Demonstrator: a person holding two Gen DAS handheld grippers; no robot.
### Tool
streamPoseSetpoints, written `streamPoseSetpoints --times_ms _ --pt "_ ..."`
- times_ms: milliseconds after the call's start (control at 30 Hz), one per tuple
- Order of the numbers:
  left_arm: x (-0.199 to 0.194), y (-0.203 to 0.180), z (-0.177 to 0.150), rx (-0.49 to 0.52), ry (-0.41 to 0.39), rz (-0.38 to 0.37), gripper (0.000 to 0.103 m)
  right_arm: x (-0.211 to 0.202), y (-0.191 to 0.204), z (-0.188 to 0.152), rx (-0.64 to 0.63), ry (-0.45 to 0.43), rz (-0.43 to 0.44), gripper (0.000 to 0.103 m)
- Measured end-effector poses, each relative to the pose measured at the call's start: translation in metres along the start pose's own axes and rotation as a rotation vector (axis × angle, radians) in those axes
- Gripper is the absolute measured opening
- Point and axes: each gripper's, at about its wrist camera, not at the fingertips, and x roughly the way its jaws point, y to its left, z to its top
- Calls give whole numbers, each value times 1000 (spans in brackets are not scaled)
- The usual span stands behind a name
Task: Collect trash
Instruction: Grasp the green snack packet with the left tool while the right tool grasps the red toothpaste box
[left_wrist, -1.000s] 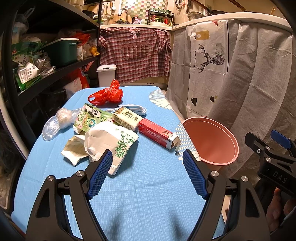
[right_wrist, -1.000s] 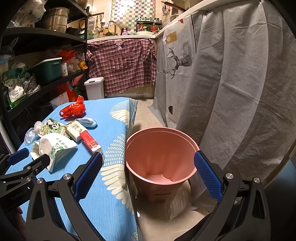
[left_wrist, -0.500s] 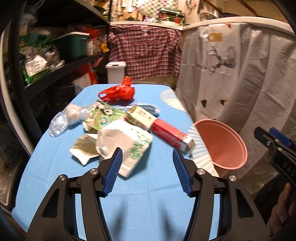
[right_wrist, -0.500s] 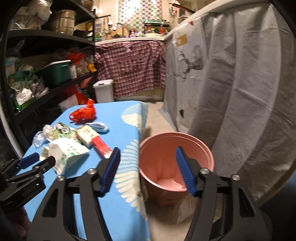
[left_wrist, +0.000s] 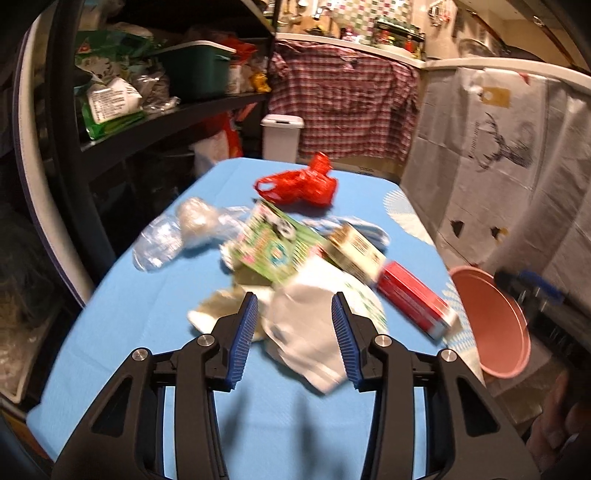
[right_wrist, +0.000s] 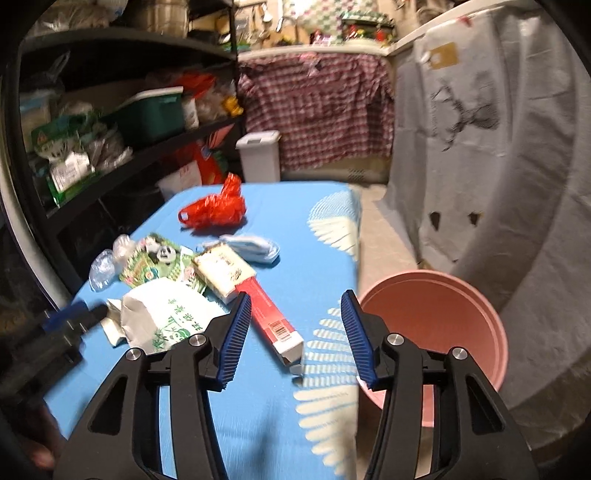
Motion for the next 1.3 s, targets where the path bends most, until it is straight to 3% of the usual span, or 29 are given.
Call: streamPoseSetpoints --times_ms 100,367,700,1033,1133,1300 --pt "8 9 18 26 -8 19 42 23 1 -2 -3 43 13 52" --pt "54 28 56 132 28 -78 42 60 -1 -10 -2 121 52 57" --pt "109 47 51 79 101 -116 42 83 1 -20 -10 186 63 59" --pt "126 43 46 81 140 -158 42 96 6 -26 -47 217 52 59" --pt "124 41 47 90 126 -160 38 94 8 -26 -61 211 51 55" --pt "116 41 51 98 106 -164 29 88 11 -25 -74 202 75 30"
